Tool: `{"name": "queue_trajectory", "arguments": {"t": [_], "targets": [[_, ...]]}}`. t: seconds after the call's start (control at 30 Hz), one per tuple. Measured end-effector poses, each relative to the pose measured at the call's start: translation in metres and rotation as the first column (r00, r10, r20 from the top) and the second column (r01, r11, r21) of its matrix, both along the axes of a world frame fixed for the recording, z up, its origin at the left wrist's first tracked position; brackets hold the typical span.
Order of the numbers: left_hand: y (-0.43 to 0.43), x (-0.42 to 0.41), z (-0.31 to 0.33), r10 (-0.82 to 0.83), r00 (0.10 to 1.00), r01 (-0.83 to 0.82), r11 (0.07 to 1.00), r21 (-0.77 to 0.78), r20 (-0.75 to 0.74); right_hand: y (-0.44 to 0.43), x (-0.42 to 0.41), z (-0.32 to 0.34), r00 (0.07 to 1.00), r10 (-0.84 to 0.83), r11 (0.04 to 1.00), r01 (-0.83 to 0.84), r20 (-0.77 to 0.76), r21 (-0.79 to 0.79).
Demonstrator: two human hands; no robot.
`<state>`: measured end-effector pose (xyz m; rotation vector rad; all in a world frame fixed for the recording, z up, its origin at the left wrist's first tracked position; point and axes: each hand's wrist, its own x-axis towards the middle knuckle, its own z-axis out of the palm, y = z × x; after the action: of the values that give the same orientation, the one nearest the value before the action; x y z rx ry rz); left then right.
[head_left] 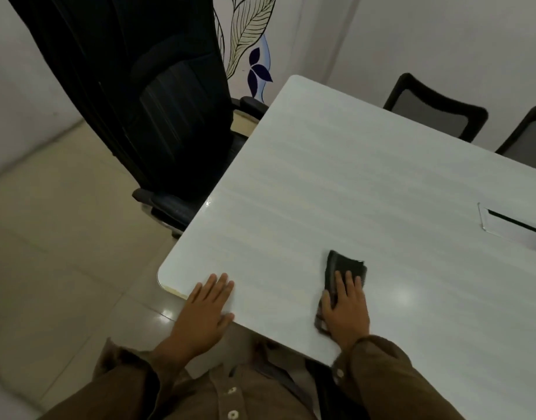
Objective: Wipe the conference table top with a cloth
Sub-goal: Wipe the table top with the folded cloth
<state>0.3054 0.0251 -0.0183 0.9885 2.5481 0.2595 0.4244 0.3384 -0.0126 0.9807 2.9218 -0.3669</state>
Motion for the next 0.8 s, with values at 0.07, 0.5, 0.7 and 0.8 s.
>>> {"name": "queue_trajectory", "arguments": {"t": [0.07, 0.5, 0.7, 0.8], "targets": [[0.006, 0.003, 0.002, 0.058, 0.998, -0.057, 0.998, -0.005, 0.016, -0.023, -0.036, -0.004, 0.992, -0.111, 0.993, 0.113, 0.065, -0.017], [0.029, 0.019, 0.006, 0.204, 0.979, -0.203, 0.977, -0.073, 0.014, 0.148, -0.077, -0.017, 0.961, 0.248, 0.967, -0.252, -0.120, -0.021], [0.032, 0.021, 0.008, 0.227, 0.974, -0.225, 0.969, -0.099, 0.015, 0.056, -0.166, -0.009, 0.996, 0.086, 0.992, -0.087, -0.011, -0.096], [0.031, 0.021, 0.009, 0.253, 0.967, -0.249, 0.964, -0.090, 0.042, -0.010, -0.116, -0.014, 0.919, 0.381, 0.908, -0.393, -0.104, -0.142]]}}
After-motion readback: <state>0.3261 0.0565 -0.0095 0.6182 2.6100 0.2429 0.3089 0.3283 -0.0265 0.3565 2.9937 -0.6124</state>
